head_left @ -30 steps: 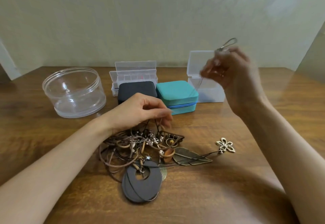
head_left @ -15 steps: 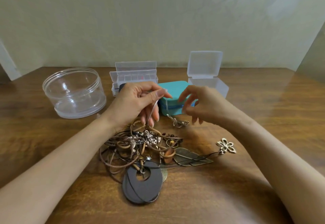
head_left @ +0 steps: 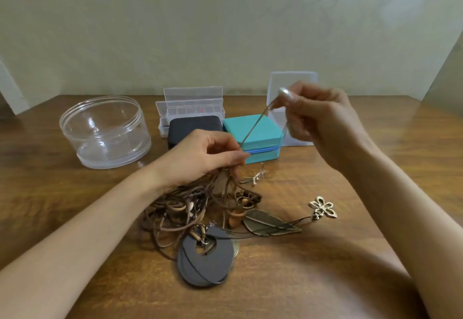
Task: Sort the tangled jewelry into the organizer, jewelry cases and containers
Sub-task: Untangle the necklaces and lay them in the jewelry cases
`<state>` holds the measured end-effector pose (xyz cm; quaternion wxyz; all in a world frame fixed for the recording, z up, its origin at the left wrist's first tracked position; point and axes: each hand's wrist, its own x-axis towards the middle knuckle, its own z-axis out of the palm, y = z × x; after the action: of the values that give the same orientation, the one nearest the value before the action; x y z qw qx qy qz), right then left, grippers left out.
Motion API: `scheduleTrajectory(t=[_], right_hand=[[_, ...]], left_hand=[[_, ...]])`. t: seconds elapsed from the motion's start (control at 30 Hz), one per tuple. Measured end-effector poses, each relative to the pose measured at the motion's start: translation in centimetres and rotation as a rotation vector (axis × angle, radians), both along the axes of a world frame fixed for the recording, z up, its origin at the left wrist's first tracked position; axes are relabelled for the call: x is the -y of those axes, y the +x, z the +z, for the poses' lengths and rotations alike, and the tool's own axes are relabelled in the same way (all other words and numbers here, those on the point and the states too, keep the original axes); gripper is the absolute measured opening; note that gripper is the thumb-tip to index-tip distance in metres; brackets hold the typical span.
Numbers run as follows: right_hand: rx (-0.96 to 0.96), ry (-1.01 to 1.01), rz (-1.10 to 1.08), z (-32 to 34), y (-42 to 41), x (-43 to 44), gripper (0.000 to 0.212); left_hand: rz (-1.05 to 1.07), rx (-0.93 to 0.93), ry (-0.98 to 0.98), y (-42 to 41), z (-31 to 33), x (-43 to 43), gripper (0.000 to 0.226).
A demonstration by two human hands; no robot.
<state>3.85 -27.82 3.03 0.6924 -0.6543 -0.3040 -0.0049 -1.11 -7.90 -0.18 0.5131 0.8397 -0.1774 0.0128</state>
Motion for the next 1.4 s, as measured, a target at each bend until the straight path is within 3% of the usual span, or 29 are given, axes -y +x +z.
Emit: scheduleTrajectory(t=[0.1,0.2,0.37,0.53,0.7,0.8,1.0,1.17,1.4], right_hand=[[-0.071,0.123,0.037,0.0,0.1,0.1,0.015],[-0.133,0.123,0.027,0.0,0.4,0.2,0.015],[-0.289,-0.022,-0.046,0.0,1.1,0.7,0.014],[-0.324,-0.158,-0.072,0.0,1.6,1.5,0.014],[-0.323,-0.484,0.163,0.6,1.3,2.3,0.029],[-0.313,-0.693,0.36,0.2,0.8,1.7,0.026],[-0.458,-0.64,0.511,-1.2,0.2,-0.5,0.033],[-0.258,-0.736,0.244,-1.3,0.5,-0.7,0.042],[-0.012,-0.681,0.099,-2.1,-0.5,-2.0,0.008]], left_hand=[[0.004,-0.033,0.028,-0.1,-0.1,0.1,0.027],[0.028,-0.047,0.014,0.0,0.1,-0.1,0.025],[-0.031,-0.146,-0.118,0.0,0.3,-0.4,0.033],[-0.046,-0.219,-0.204,0.1,0.4,-0.6,0.033],[0.033,-0.214,-0.222,0.2,0.3,-0.8,0.037],[0.06,-0.163,-0.235,0.2,0.2,-0.6,0.031],[0.06,-0.099,-0.237,0.1,0.1,-0.3,0.027],[0.094,-0.095,-0.19,0.2,0.2,-0.8,0.022],[0.051,-0.128,-0.166,0.0,0.2,-0.5,0.026]])
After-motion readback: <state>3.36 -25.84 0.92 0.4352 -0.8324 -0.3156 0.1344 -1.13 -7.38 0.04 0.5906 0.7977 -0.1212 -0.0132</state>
